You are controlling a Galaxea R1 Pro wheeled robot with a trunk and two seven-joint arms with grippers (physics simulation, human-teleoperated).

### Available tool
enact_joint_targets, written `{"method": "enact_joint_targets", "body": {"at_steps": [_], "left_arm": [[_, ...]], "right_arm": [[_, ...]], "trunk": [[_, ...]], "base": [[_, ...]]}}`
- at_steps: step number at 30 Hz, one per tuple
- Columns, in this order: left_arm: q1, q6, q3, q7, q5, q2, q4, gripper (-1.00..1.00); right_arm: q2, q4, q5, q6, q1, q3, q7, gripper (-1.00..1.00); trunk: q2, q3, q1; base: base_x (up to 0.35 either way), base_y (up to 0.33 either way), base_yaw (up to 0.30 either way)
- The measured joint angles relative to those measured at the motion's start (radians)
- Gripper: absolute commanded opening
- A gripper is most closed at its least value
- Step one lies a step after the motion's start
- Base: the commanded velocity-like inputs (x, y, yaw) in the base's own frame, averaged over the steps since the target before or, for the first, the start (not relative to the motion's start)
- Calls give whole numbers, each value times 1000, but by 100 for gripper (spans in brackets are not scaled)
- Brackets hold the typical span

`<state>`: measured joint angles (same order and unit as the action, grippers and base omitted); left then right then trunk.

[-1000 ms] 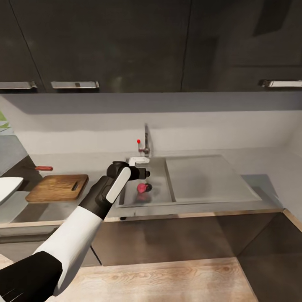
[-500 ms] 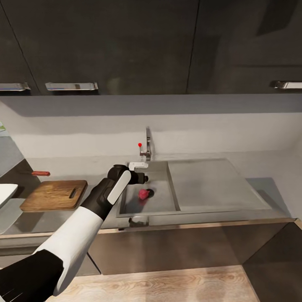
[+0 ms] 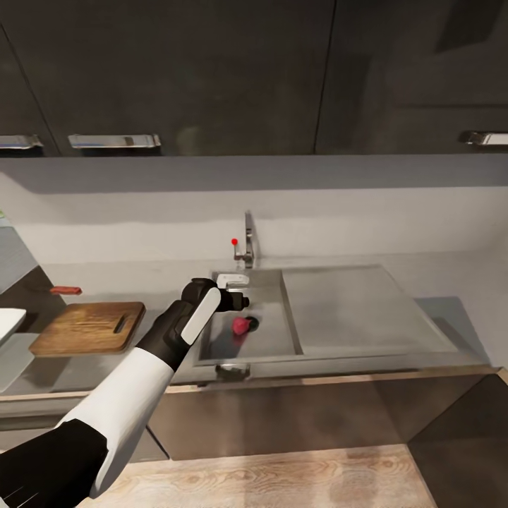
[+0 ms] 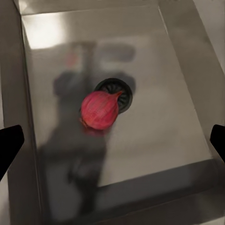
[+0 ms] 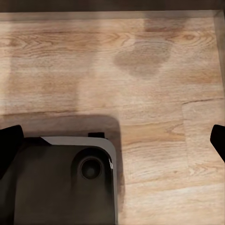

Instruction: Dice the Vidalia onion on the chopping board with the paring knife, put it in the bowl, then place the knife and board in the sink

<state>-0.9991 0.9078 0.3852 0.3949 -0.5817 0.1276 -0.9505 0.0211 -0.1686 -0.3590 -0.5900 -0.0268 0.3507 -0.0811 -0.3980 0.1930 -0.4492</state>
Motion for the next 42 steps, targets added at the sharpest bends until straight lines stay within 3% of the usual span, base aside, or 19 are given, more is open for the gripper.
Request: {"method": "enact_joint_targets", "body": {"at_steps": [4,8,12,16,24,42], "left_arm": [[0,0,3,0,1,1,0,100],[0,0,48,4,1,1,4,100],[0,-1,58,4,2,1,20,100],[0,-10,60,5,2,0,32,100],[0,-92,60,2,2,-1,89,100],[0,-101,60,2,2,-1,100,100]], "right_arm": [[0,0,0,0,0,-1,0,100],[0,9,0,0,0,0,-1,100],[0,18,0,0,0,0,-1,100],[0,20,0,0,0,0,-2,100],[0,21,0,0,0,0,-2,100],[0,23,0,0,0,0,-2,100]], "trunk": [[0,6,0],[0,11,0],[0,14,0],[0,14,0],[0,14,0],[0,23,0]], "base": [[176,-145,0],[134,-119,0],[33,-30,0],[8,-7,0],[1,-1,0],[0,0,0]]}}
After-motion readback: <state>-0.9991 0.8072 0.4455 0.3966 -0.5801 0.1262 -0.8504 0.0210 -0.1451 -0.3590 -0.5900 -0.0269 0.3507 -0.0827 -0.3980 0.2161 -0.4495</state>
